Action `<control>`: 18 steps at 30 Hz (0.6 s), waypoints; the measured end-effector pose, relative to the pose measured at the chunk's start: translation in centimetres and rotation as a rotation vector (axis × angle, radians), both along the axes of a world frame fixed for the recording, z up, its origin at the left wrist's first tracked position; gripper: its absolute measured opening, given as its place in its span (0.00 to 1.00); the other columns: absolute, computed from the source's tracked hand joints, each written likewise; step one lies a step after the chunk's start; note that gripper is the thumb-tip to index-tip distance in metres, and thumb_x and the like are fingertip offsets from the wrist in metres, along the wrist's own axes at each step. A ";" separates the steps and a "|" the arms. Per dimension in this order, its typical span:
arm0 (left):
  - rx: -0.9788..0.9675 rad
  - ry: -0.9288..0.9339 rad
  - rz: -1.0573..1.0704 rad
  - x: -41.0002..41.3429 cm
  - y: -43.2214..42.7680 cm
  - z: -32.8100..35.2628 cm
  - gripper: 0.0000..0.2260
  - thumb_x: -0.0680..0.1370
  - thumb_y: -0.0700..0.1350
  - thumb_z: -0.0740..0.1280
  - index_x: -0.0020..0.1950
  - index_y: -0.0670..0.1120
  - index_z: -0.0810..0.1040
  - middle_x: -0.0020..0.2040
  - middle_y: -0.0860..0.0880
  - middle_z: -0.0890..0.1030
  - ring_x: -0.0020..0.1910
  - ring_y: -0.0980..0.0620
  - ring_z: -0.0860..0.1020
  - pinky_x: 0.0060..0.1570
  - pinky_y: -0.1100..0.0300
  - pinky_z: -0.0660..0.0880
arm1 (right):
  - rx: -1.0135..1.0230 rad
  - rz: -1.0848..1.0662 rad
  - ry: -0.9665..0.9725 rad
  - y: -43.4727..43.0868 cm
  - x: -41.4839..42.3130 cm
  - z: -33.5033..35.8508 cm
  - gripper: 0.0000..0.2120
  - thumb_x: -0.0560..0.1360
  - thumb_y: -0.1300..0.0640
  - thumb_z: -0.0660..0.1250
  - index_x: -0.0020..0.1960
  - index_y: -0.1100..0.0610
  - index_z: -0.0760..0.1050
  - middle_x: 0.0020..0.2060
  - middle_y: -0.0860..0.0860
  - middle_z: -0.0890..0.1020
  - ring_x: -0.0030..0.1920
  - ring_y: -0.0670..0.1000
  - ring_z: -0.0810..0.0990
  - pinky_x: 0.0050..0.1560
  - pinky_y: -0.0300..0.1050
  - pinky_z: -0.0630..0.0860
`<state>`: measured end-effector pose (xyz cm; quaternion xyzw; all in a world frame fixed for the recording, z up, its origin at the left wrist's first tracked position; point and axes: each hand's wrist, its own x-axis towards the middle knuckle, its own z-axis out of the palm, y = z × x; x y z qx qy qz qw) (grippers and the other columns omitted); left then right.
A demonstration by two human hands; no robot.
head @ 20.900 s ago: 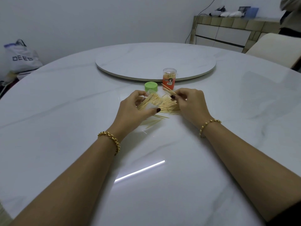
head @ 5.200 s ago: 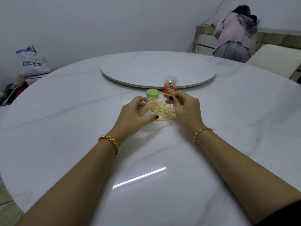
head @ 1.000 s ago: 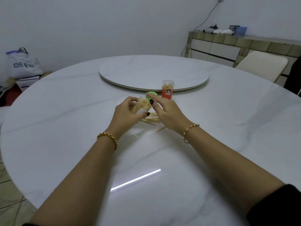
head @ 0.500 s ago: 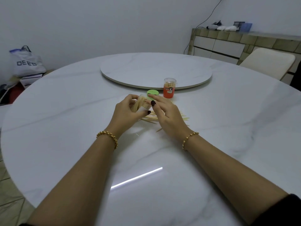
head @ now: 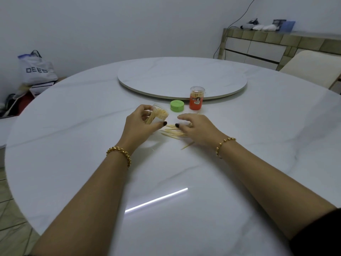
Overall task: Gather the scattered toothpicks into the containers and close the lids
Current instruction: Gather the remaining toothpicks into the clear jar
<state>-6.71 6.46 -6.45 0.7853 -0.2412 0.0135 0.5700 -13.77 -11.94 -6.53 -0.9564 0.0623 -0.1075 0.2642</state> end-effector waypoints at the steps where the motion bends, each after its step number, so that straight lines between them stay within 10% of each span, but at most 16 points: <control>1: -0.005 0.004 0.006 0.1 0.1 0.0 0.20 0.69 0.44 0.77 0.58 0.47 0.75 0.51 0.51 0.78 0.46 0.62 0.76 0.32 0.76 0.71 | -0.081 0.034 0.066 0.0 0.2 -0.2 0.19 0.78 0.45 0.62 0.61 0.57 0.75 0.59 0.51 0.78 0.59 0.53 0.76 0.59 0.45 0.70; 12: -0.005 0.008 -0.017 -0.4 -0.2 0.3 0.21 0.68 0.44 0.78 0.57 0.48 0.75 0.50 0.53 0.77 0.46 0.63 0.75 0.33 0.77 0.70 | -0.323 0.088 -0.030 -0.7 1.0 -0.6 0.15 0.81 0.50 0.55 0.41 0.52 0.76 0.34 0.46 0.78 0.36 0.49 0.70 0.52 0.48 0.65; 18: -0.007 0.010 -0.047 -0.8 -0.4 0.4 0.20 0.68 0.43 0.78 0.57 0.48 0.75 0.49 0.53 0.78 0.46 0.62 0.76 0.33 0.77 0.70 | -0.363 0.043 0.098 -4.0 0.8 0.3 0.16 0.78 0.63 0.56 0.60 0.54 0.77 0.59 0.51 0.78 0.60 0.53 0.73 0.67 0.51 0.63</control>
